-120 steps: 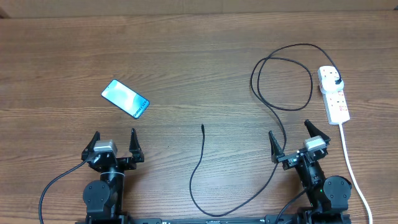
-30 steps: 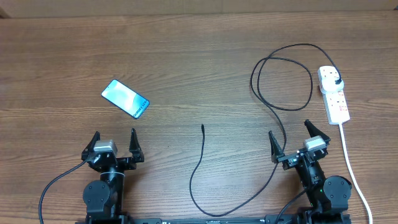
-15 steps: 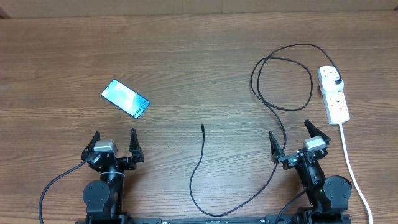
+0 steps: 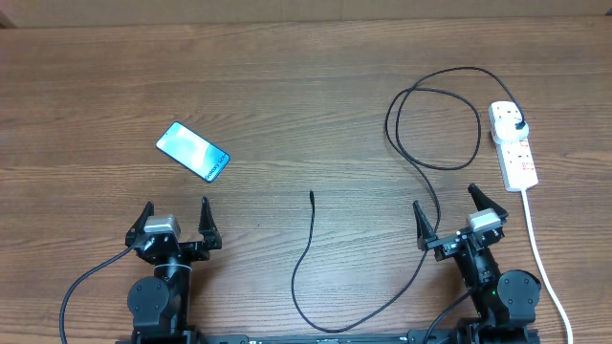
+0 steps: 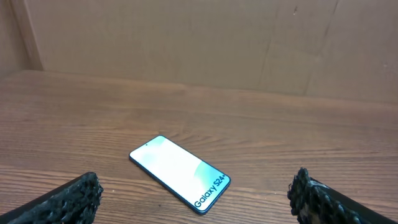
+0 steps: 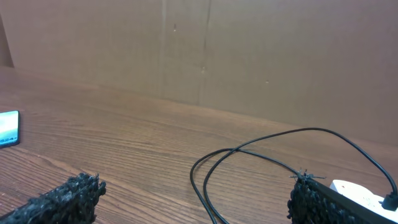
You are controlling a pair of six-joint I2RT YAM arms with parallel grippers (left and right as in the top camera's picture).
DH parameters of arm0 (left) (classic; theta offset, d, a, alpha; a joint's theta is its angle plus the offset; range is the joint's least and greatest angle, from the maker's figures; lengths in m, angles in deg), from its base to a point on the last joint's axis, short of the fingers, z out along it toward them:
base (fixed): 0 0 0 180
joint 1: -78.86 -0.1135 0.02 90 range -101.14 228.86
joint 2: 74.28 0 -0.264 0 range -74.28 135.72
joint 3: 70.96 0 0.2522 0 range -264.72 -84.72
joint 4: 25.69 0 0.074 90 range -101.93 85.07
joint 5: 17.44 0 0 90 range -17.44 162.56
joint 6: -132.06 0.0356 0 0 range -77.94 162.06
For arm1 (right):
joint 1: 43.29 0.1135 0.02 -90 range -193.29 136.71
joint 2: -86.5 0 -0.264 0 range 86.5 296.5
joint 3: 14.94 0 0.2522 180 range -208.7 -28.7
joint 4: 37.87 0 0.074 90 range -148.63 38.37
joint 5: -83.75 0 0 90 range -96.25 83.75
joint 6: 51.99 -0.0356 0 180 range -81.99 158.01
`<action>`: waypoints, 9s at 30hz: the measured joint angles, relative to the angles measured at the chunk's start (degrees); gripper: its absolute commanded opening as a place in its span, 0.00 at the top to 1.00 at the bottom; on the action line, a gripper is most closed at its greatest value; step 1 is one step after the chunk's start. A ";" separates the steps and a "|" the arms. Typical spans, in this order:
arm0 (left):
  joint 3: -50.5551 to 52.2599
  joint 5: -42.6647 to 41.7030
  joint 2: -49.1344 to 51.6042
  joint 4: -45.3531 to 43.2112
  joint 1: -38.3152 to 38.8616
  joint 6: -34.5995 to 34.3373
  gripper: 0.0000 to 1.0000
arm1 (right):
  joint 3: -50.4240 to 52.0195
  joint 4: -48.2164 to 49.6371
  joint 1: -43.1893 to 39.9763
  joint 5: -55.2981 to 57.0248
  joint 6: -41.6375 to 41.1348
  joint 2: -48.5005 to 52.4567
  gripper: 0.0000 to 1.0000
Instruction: Plug charger to phone and switch on socket
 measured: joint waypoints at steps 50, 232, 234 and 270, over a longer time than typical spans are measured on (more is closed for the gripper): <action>0.00 -0.02 0.00 0.00 0.00 0.00 0.00 | 0.00 0.02 0.00 0.00 0.00 0.00 0.00; -90.90 3.69 121.28 48.65 0.00 -50.90 0.00 | 0.00 0.02 0.00 0.00 -0.02 -0.04 0.00; -90.90 3.69 121.28 48.87 0.00 -50.90 0.00 | 0.00 0.00 0.00 0.02 0.00 -0.04 0.00; -90.90 4.15 123.84 49.11 0.00 -50.86 0.00 | 0.00 0.00 0.00 0.02 0.00 -0.04 0.00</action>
